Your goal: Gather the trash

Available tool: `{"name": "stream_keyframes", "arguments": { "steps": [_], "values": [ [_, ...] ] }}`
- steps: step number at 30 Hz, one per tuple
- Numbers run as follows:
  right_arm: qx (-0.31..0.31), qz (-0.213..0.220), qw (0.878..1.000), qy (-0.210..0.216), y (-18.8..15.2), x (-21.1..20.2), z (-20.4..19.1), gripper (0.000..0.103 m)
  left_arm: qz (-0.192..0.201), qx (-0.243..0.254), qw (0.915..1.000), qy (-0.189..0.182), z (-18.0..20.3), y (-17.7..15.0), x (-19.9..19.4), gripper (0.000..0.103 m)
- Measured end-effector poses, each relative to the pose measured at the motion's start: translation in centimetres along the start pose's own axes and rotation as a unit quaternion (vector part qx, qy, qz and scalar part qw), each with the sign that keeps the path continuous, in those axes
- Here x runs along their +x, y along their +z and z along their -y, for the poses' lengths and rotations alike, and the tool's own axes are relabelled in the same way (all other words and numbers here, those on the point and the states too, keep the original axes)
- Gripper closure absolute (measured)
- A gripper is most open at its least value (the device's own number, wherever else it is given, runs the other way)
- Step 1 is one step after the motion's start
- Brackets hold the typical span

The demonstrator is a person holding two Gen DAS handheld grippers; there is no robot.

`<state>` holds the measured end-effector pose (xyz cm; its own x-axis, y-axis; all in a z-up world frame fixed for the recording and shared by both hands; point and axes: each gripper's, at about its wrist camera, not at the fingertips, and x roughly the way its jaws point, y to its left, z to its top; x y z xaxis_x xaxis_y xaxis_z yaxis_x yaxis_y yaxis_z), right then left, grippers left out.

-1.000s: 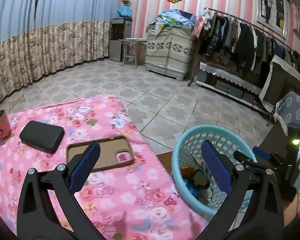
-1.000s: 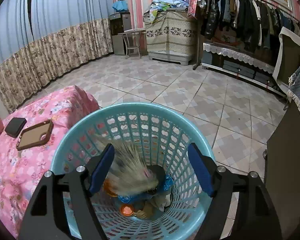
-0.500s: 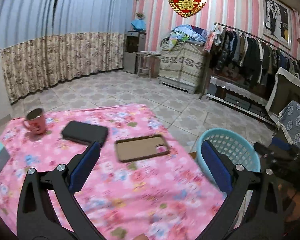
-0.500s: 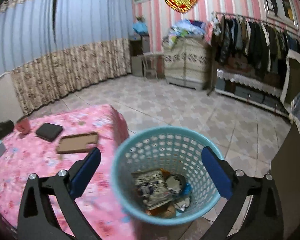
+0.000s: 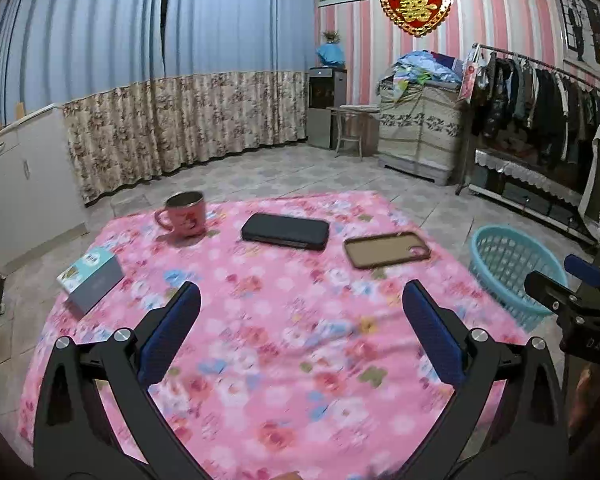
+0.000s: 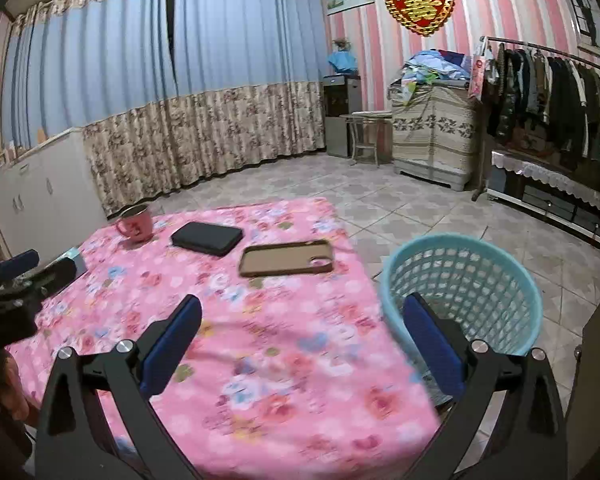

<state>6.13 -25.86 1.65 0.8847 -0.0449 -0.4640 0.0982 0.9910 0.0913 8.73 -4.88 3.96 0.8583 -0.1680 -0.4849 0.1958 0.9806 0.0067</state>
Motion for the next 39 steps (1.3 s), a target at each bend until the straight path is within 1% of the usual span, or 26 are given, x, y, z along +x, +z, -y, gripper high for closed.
{"name": "stream_keyframes", "arguments": {
  "steps": [4,8,14,21,27,30,39],
  "values": [
    [-0.017,0.004,1.0,-0.01,-1.2,-0.6,-2.5,0.005,0.002,0.003,1.0,0.007,-1.1,-1.7,-0.6,0.005],
    [-0.025,0.007,0.999,-0.033,-2.5,-0.9,-3.9,0.005,0.0,-0.002,1.0,0.01,-1.6,-3.1,-0.7,0.005],
    [-0.021,-0.001,0.998,-0.053,-3.9,-1.0,-3.9,0.005,0.004,-0.008,0.9998,0.016,-1.5,-4.1,-0.8,0.005],
    [-0.017,0.004,0.998,-0.066,-4.2,-1.3,-3.5,0.005,0.007,-0.01,0.9997,0.02,-1.3,-4.5,-0.9,0.005],
    [-0.02,0.009,0.998,-0.064,-4.4,-1.1,-3.7,0.005,0.012,-0.015,0.9993,0.033,-1.6,-4.6,-1.0,0.005],
    [-0.015,0.006,0.998,-0.056,-4.4,-0.9,-3.7,0.005,0.009,-0.022,0.9992,0.031,-1.8,-4.5,-0.8,0.005],
    [-0.018,0.005,0.999,-0.048,-4.7,-0.7,-3.8,0.005,0.016,-0.012,0.9989,0.041,-1.5,-4.6,-0.8,0.005]
  ]
}}
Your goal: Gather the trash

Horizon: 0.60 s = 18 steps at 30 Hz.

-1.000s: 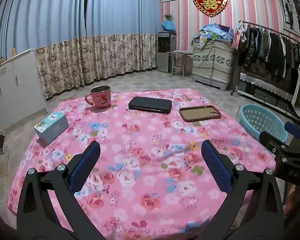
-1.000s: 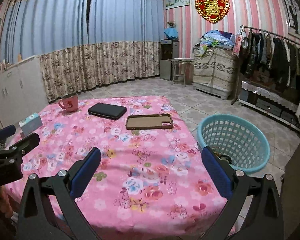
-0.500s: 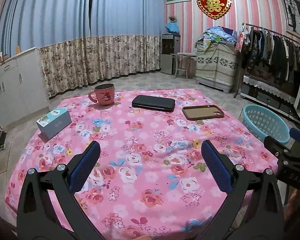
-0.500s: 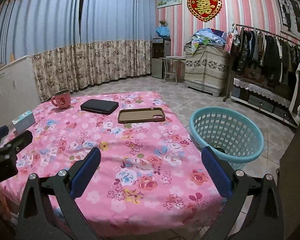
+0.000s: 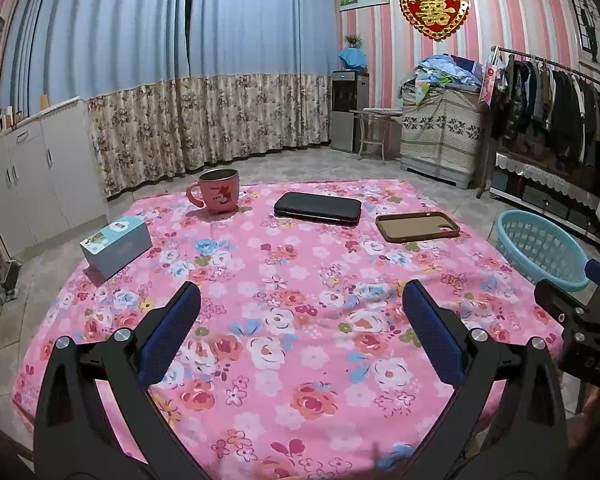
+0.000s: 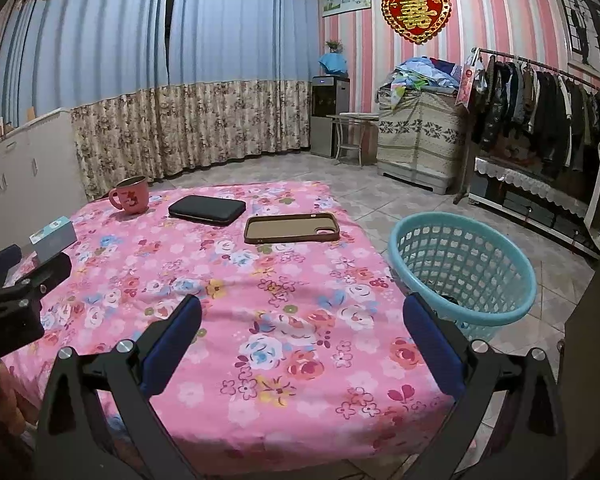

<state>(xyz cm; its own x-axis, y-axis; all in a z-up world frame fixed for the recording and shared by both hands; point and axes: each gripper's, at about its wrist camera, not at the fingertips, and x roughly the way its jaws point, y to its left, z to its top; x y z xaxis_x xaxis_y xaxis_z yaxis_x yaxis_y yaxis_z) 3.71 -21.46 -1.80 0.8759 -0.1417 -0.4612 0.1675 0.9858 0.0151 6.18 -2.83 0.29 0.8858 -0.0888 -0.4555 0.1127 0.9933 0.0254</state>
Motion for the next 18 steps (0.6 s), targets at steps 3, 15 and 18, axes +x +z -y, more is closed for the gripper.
{"name": "stream_keyframes", "arguments": {
  "steps": [3,15,18],
  "values": [
    [-0.001,0.0,1.0,0.001,-0.08,0.02,-0.08,0.005,0.002,0.0,1.0,0.001,-0.02,-0.01,-0.04,0.005],
    [-0.002,0.001,1.0,0.001,-0.15,0.02,-0.13,0.005,0.012,0.007,0.9999,0.01,0.13,-0.05,-0.27,0.005],
    [-0.004,0.002,1.0,0.001,-0.07,-0.04,-0.17,0.005,0.012,0.006,0.9999,0.01,0.11,-0.05,-0.27,0.005]
  ]
}}
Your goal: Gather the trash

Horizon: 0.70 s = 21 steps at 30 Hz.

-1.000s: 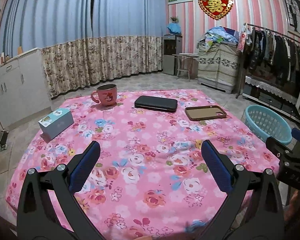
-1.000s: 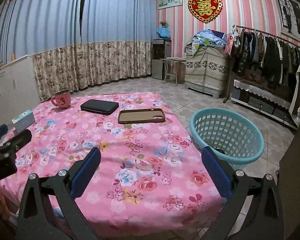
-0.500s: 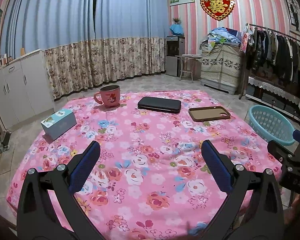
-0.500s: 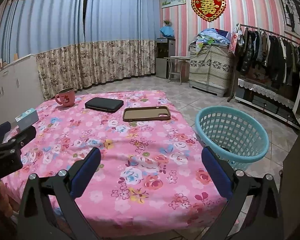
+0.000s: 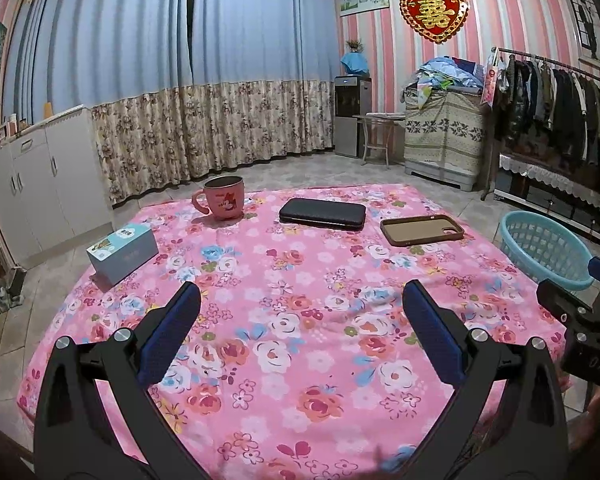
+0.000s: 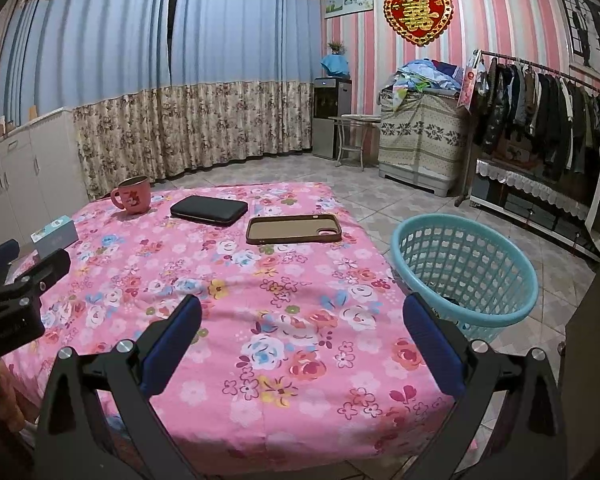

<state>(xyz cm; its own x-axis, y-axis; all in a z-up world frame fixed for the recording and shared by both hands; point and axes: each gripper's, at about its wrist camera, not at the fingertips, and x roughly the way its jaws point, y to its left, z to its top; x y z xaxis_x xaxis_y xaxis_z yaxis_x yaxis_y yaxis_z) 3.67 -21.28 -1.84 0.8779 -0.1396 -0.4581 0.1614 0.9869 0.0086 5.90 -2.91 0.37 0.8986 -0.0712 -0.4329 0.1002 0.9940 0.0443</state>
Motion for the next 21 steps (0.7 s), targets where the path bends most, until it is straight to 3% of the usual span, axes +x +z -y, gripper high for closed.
{"name": "stream_keyframes", "arguments": {
  "steps": [21],
  "values": [
    [-0.003,0.005,1.0,0.0,0.29,-0.25,0.09,0.005,0.0,0.0,1.0,0.0,-0.04,0.02,0.02,0.005]
  ]
}}
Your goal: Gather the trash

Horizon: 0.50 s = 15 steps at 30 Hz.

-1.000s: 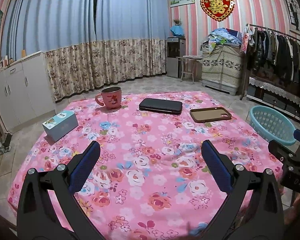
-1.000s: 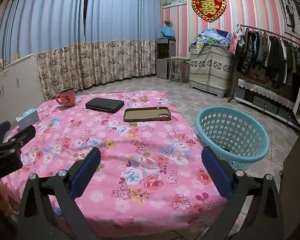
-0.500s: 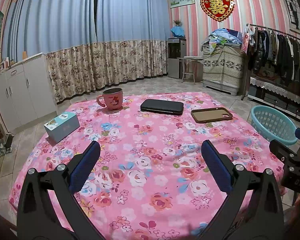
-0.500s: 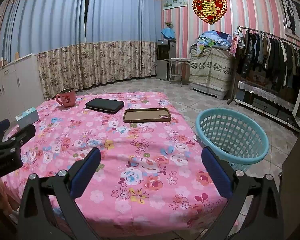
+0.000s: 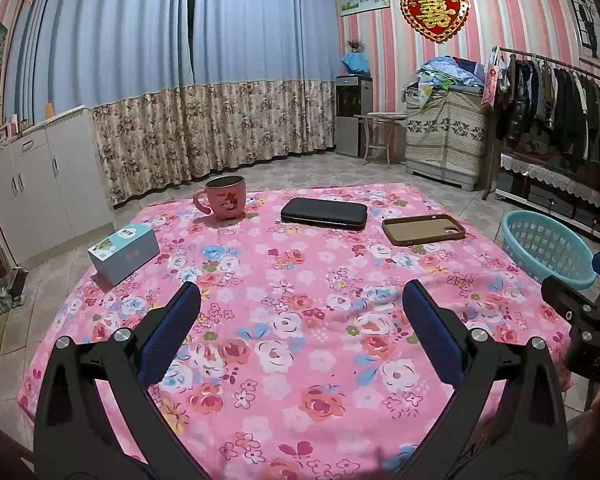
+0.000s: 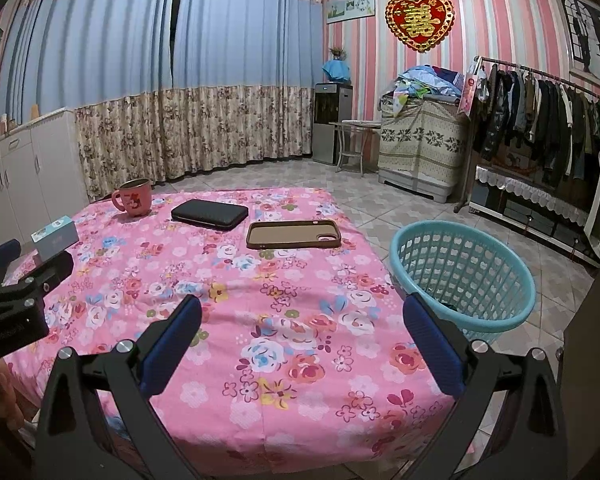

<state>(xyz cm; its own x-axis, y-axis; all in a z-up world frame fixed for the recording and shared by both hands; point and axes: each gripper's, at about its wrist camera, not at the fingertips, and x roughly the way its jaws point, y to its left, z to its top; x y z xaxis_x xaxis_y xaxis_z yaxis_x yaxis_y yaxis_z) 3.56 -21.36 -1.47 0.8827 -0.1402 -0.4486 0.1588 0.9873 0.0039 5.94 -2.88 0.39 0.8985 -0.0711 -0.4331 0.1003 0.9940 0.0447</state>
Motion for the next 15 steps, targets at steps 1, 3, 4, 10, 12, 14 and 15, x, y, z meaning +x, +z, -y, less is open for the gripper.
{"name": "stream_keyframes", "arguments": {
  "steps": [1,3,4,10,12,14,15],
  "values": [
    [0.0,0.0,1.0,0.0,0.12,-0.02,0.06,0.005,0.0,0.001,1.0,0.0,0.02,0.01,-0.03,0.005],
    [0.0,0.001,1.0,-0.001,0.18,-0.02,0.1,0.005,0.001,0.001,1.0,0.0,0.01,0.02,-0.03,0.005],
    [0.0,0.002,1.0,0.0,0.19,-0.01,0.12,0.005,0.001,0.001,1.0,0.0,0.01,0.02,-0.01,0.005],
    [-0.001,0.003,1.0,-0.001,0.33,-0.1,0.18,0.005,0.001,0.001,1.0,0.0,-0.01,0.02,-0.02,0.005],
    [-0.001,0.003,1.0,0.0,0.2,-0.14,0.12,0.005,0.001,0.001,1.0,0.001,-0.04,0.01,-0.03,0.005],
    [-0.001,0.003,1.0,0.0,0.22,-0.13,0.14,0.005,0.001,0.001,1.0,0.001,-0.04,0.01,-0.04,0.005],
    [-0.001,0.003,1.0,0.0,0.17,-0.12,0.1,0.005,0.001,0.001,1.0,0.001,-0.04,0.01,-0.04,0.005]
  ]
}}
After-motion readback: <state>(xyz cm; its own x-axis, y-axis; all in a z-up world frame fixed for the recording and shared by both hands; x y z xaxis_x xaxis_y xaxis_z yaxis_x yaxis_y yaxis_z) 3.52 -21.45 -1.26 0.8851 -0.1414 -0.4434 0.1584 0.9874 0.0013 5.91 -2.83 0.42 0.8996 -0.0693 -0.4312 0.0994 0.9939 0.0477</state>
